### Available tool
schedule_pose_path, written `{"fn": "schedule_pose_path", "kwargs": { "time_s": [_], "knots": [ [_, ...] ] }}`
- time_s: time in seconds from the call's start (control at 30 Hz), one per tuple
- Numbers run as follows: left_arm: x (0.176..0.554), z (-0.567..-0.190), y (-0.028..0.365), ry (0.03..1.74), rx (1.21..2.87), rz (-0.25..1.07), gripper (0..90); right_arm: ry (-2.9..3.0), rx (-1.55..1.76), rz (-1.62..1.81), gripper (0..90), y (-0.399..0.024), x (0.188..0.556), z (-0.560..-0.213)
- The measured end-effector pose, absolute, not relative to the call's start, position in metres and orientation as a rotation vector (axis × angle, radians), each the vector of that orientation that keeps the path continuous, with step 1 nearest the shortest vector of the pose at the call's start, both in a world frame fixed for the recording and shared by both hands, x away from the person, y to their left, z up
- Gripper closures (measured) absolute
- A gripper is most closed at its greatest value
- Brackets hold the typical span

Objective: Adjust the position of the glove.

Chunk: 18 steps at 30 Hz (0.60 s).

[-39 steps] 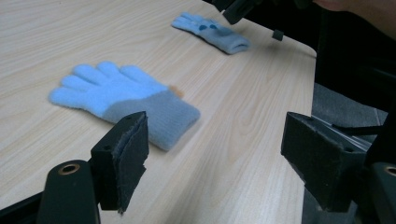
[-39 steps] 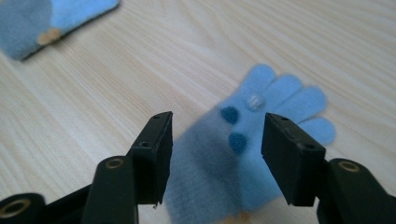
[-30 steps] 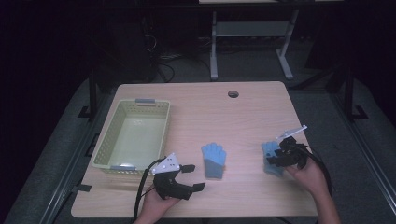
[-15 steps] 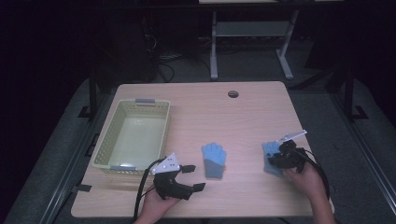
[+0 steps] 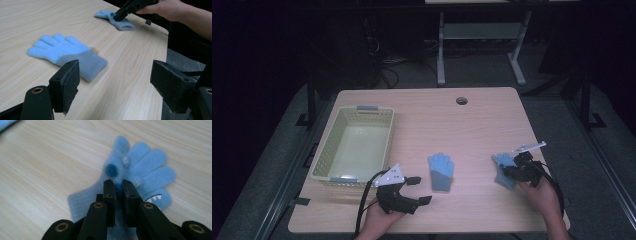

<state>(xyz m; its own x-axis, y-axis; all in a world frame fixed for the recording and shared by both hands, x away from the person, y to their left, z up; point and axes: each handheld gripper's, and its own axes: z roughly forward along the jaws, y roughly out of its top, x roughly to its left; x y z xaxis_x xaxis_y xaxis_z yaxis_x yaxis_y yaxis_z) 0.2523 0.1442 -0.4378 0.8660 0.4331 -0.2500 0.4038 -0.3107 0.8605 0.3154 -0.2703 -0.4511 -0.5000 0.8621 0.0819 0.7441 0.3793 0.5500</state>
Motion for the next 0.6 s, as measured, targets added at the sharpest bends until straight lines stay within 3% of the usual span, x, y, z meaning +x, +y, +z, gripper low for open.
{"fn": "schedule_pose_path", "kwargs": {
  "time_s": [0.6],
  "knots": [
    [0.257, -0.433, 0.152, 0.634, 1.918, 0.068, 23.4, 2.437, 1.256, 0.939, 83.2, -0.217, 0.297, -0.403]
  ]
}}
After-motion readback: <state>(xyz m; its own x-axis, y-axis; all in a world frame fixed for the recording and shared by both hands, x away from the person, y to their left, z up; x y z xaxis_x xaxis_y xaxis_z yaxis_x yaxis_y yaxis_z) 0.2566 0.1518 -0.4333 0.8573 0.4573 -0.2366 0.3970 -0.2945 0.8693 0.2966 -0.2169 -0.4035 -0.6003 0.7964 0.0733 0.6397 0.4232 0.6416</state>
